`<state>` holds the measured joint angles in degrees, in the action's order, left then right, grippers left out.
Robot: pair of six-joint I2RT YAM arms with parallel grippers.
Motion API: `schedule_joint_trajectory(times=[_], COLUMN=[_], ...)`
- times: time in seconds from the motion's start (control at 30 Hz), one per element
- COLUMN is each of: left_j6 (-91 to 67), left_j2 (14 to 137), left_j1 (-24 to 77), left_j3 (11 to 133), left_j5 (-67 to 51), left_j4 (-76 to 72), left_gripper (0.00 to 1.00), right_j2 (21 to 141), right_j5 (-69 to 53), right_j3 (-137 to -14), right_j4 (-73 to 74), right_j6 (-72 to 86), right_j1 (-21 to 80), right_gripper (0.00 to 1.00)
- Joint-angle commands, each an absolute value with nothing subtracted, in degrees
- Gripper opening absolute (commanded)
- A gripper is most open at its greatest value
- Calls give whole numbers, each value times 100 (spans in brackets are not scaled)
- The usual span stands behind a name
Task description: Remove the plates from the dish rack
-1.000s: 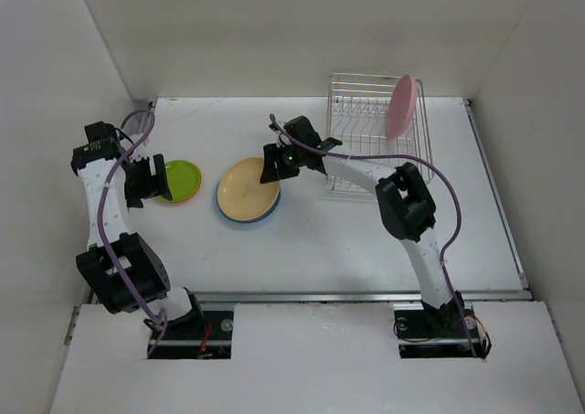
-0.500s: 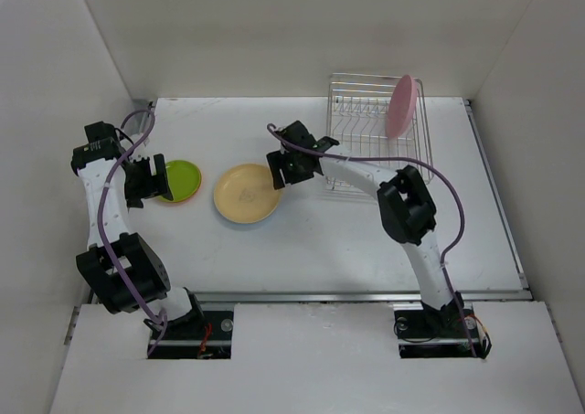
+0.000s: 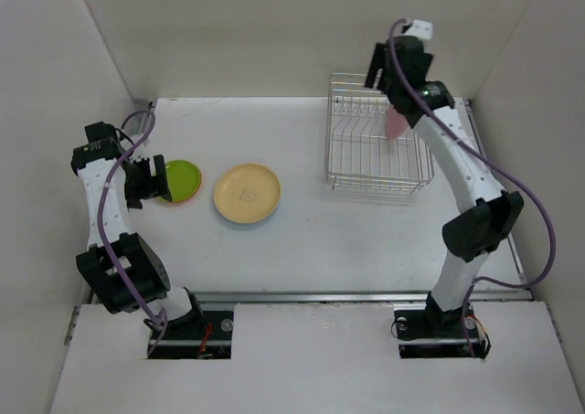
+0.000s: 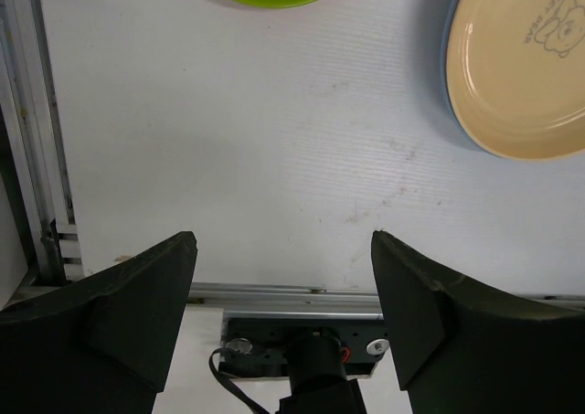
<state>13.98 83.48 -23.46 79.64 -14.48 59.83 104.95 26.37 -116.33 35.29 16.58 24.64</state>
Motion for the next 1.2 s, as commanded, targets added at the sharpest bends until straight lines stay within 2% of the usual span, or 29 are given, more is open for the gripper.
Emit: schedule_joint_trajectory(times=[0.0,0.27,0.4,0.43,0.53,0.57,0.8,0.9,1.03,1.17], left_j6=[1494,1494,1494,1442,1441,1441,1441,1441,1494,1494], left_j2=[8112,8235,8297,8297,8350,8350,8350,8350,8236,8121], left_j1=[-2347,-2347,-2347,-2347,-2347,-2347,-2347,-2347,-2347,-2347], left_j3=[8033,8095,8095,8095,8095,8147,8200,8200,8201,8147], left_j5=[-1327,-1327,-1327,-1327,-1327,-1327,-1555,-1556,-1556,-1617], left_j4=[6082,6082,6082,6082,6135,6135,6135,6248,6249,6249], left_gripper=[74,74,74,74,74,74,74,74,75,75], right_j2=[10880,11856,12303,12305,12305,12235,10979,10460,9898,9291], right_j5=[3674,3946,3894,3894,4051,4156,5140,5764,6634,6269], right_j3=[-11759,-12181,-12321,-12374,-12375,-12262,-11049,-10802,-10802,-10434], right_j4=[3919,3481,3349,3349,3349,3288,2155,1611,1012,879], right_j6=[1767,2056,2057,2057,2057,2057,1144,425,-471,-571], right_j1=[1760,1143,1038,1037,1037,1037,1300,1494,1889,2756], right_gripper=[84,84,79,75,53,42,6,0,0,0])
